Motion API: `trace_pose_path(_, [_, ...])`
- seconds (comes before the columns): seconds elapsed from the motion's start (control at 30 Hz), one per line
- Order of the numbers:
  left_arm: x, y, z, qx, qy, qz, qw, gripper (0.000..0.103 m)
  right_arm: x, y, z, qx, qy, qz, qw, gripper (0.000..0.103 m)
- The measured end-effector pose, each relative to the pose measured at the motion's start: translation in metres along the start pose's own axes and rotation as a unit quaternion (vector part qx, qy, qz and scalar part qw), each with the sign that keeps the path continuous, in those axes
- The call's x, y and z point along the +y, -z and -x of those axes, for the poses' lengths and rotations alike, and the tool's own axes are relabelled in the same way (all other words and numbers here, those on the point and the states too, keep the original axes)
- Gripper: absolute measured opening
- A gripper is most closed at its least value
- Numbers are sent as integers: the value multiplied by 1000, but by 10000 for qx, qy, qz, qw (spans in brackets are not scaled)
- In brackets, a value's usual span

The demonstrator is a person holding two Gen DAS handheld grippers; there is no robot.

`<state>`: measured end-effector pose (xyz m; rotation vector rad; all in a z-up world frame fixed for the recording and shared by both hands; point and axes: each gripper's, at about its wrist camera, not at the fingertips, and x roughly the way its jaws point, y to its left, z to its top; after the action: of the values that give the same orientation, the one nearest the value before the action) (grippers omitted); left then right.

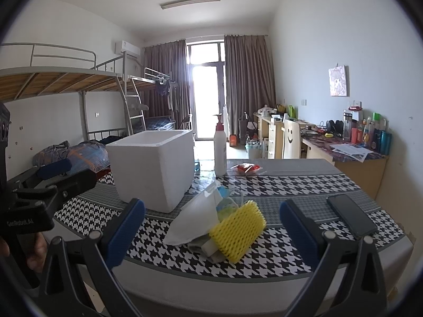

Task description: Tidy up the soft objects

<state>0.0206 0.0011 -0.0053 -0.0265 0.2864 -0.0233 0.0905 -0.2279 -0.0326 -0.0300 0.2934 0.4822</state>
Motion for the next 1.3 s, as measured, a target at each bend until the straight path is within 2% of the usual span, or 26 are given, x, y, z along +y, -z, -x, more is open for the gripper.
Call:
trace_pose_path(0.87, [-5, 3, -51, 543, 434, -147, 9975, 102, -18, 1, -39, 424, 202, -99, 9988, 103])
trace_pose_path(1.3, [-13, 10, -90, 945, 763, -280, 9922, 102, -36, 9, -58, 725, 311, -277, 9965, 103])
